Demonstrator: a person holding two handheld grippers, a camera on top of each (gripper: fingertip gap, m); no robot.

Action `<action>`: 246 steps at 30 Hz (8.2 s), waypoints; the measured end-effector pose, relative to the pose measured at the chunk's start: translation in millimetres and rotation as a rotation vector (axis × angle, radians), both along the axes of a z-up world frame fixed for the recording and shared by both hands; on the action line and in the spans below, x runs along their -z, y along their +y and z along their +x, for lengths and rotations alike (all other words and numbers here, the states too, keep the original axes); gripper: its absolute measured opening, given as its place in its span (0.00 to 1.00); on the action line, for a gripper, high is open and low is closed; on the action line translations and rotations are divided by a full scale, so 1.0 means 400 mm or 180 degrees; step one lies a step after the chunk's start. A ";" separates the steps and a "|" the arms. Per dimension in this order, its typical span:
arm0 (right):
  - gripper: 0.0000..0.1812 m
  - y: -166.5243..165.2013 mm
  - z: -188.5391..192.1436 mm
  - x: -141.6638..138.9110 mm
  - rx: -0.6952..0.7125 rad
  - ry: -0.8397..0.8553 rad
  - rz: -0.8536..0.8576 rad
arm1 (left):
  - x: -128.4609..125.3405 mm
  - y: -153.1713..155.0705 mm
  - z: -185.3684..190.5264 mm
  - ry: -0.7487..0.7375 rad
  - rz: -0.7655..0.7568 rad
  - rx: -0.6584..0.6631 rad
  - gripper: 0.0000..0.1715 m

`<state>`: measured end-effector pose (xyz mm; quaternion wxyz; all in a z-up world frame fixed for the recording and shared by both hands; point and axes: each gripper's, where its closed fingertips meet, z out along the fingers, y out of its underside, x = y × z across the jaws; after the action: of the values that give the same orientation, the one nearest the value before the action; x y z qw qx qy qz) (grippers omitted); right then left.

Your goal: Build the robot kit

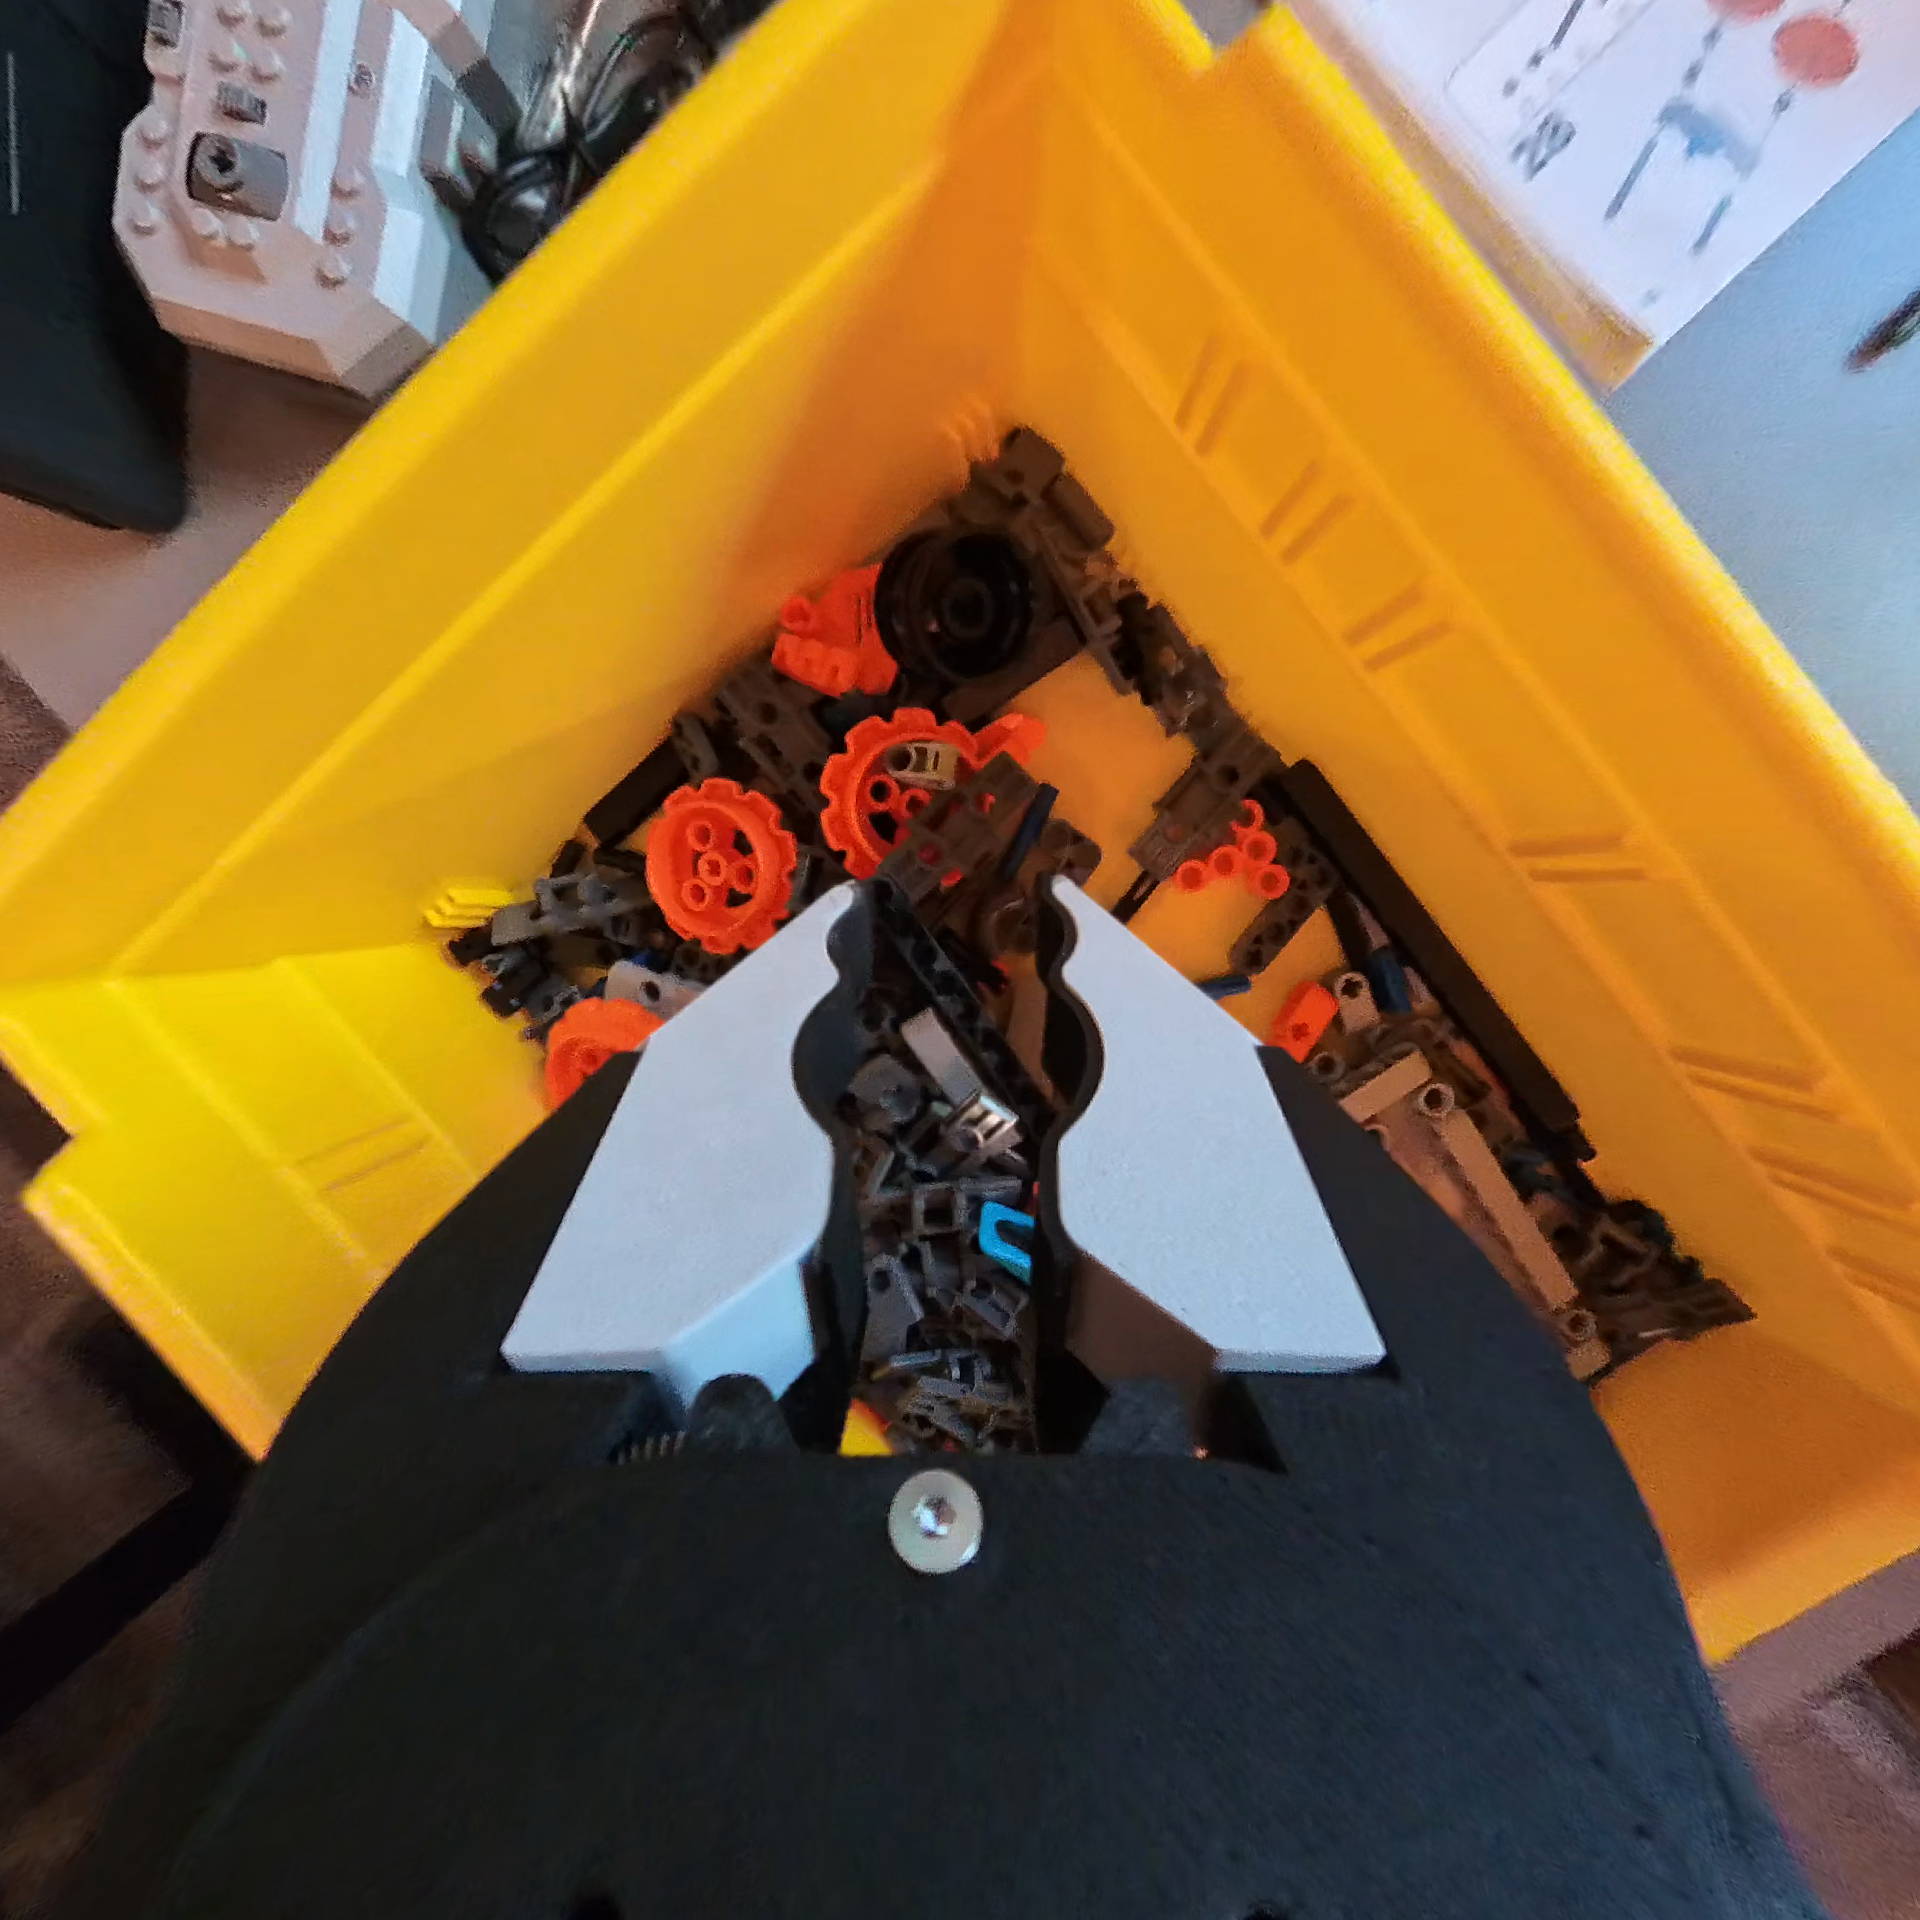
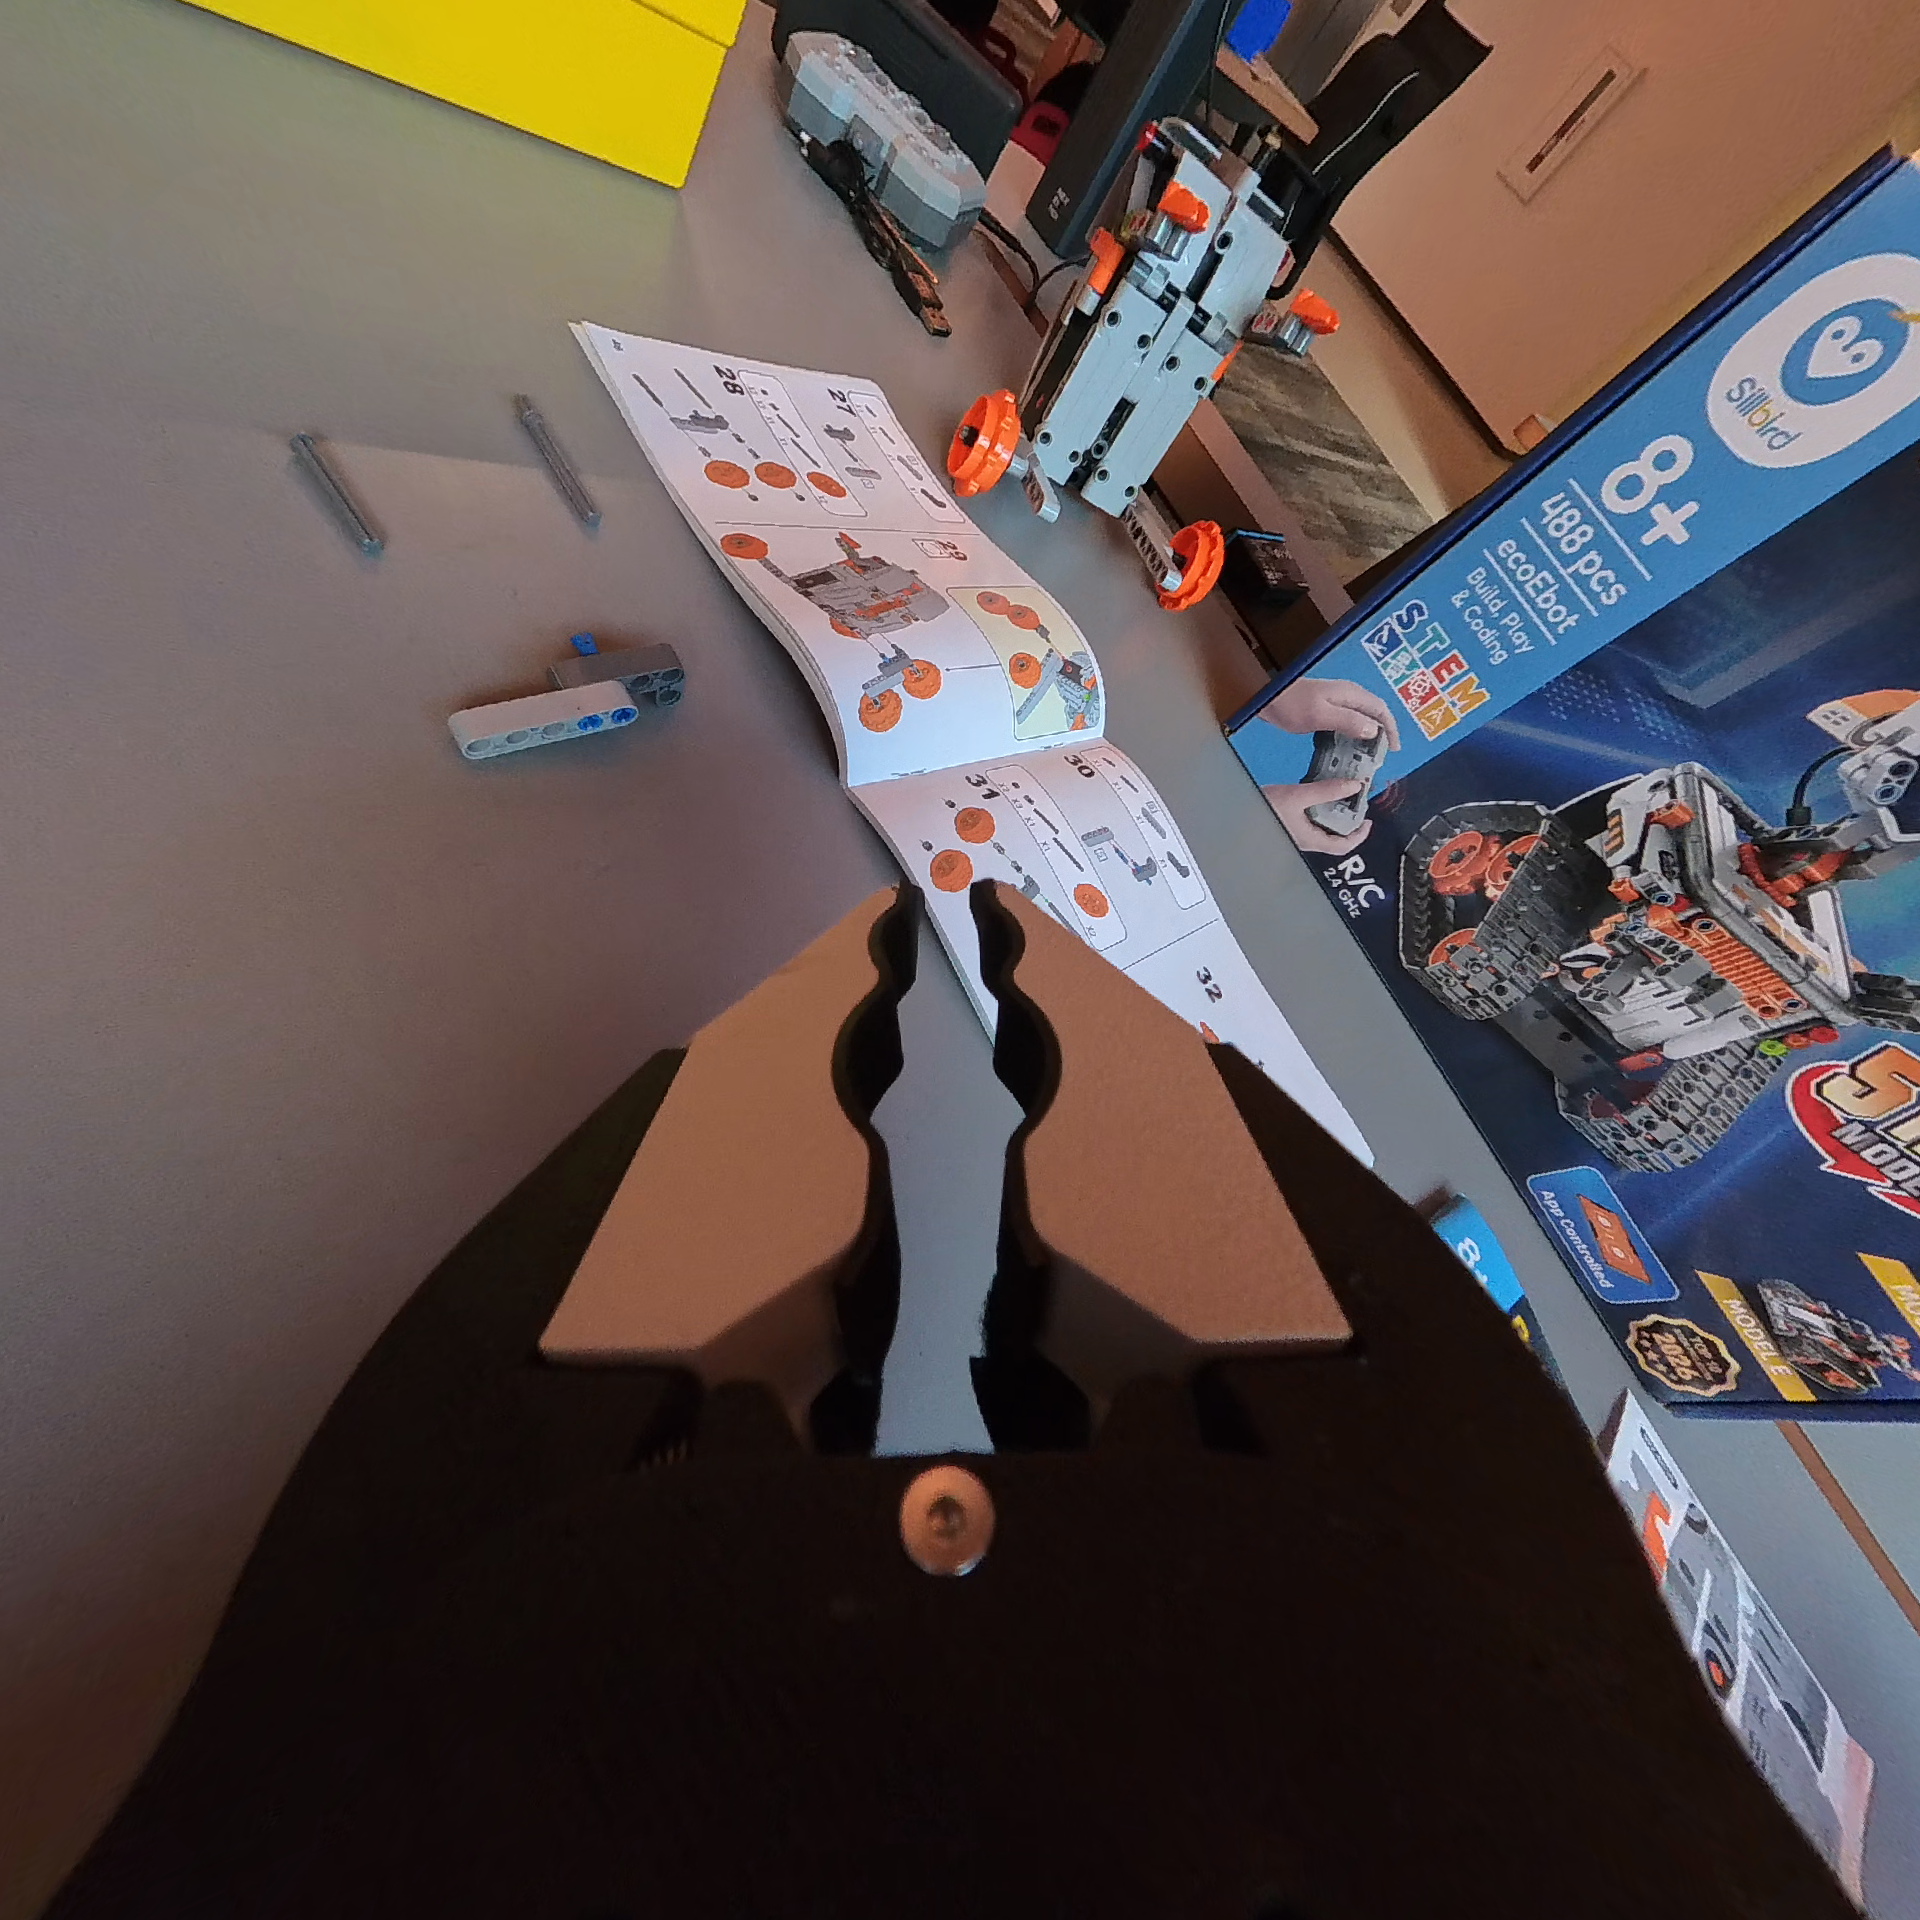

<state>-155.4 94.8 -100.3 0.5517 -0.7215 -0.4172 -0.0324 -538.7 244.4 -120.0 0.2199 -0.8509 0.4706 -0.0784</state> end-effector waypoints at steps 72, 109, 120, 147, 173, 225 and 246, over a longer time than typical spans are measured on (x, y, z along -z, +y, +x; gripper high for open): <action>0.05 -0.003 0.022 -0.011 0.0079 -0.0006 0.0021 | 0.047 -0.140 -0.037 0.0884 -0.0248 0.1717 0.06; 0.05 0.009 0.041 0.005 0.0170 0.0027 -0.0047 | 0.028 0.053 0.052 0.0399 0.0043 0.1283 0.27; 0.05 0.017 0.050 0.012 0.0243 0.0079 -0.0079 | 0.078 0.058 0.094 0.0524 0.0132 0.1537 0.18; 0.04 0.030 0.068 0.021 0.0335 0.0131 -0.0125 | 0.053 0.086 0.005 0.0411 0.0076 0.0834 0.23; 0.04 0.010 0.043 0.011 0.0166 -0.0077 -0.0072 | -0.076 0.084 -0.067 0.0021 0.0281 -0.0050 0.17; 0.04 -0.012 0.047 -0.009 0.0153 -0.0181 0.0050 | -0.045 0.004 -0.059 0.0278 -0.0351 -0.0311 0.00; 0.04 -0.014 0.043 -0.006 0.0128 -0.0219 0.0041 | -0.042 -0.037 -0.052 0.0319 -0.0455 -0.0130 0.00</action>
<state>-138.3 89.3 -97.8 0.5409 -0.7246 -0.4211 -0.0710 -559.4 229.5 -103.1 0.1364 -0.8767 0.4568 -0.0646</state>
